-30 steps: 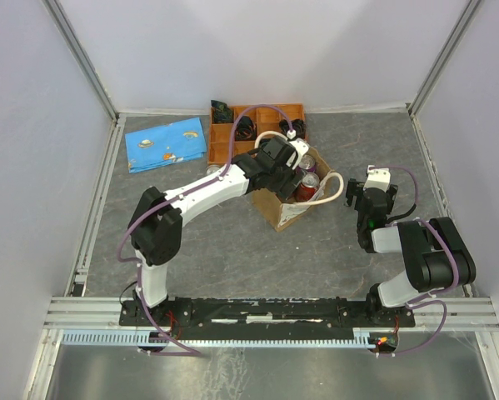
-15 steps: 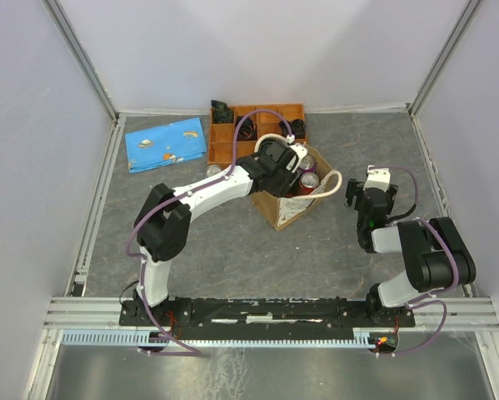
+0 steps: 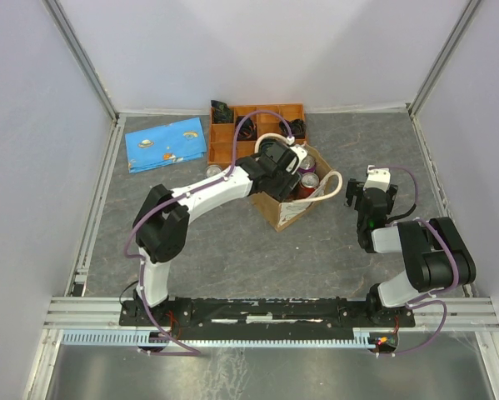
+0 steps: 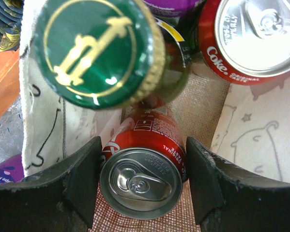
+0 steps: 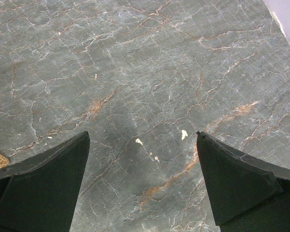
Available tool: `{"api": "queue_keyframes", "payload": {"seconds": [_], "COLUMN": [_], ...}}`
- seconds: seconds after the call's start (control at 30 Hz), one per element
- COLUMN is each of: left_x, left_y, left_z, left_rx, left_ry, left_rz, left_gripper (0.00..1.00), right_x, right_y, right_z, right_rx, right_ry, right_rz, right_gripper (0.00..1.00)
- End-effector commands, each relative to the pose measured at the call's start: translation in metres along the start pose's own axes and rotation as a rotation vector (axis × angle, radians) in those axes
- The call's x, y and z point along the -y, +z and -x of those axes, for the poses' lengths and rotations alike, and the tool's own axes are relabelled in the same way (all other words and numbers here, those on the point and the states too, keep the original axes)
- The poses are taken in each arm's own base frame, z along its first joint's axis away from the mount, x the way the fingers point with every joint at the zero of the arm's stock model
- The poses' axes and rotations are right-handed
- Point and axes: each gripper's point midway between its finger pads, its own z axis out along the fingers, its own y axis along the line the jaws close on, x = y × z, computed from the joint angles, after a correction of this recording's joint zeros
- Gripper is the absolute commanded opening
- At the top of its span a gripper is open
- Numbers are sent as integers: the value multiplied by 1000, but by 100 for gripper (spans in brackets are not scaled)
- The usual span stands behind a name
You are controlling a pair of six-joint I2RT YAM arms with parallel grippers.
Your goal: Take the beverage out of the canvas bag
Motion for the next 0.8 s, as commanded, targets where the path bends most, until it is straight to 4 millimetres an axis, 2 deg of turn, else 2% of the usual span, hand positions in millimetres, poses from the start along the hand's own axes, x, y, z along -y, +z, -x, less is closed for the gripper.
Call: {"api": "queue_keyframes", "payload": {"seconds": [0.0,0.2,0.43,0.53,0.77], "left_x": [-14,-17,-18,-22,-46], "left_y": [-64,-100,-125,-142,-196], "left_z": [59,89,103,110,121], "left_rx": [161,253,309,329,375], "left_ry": [4,-7,-21,-23,-35], "left_rz": [43,39,28,34,118], "left_gripper": [3,3,3,3,3], "right_x": [-3,-3,-3,-3,-3], "right_y": [5,5,5,5,5], "right_z": [22,22,22,22,23], "right_rx": [62,62,62,62,63], "right_ry": [32,32,32,32,33], "right_rz": [4,6,5,4,5], "right_gripper": [99,99,99,99,99]}}
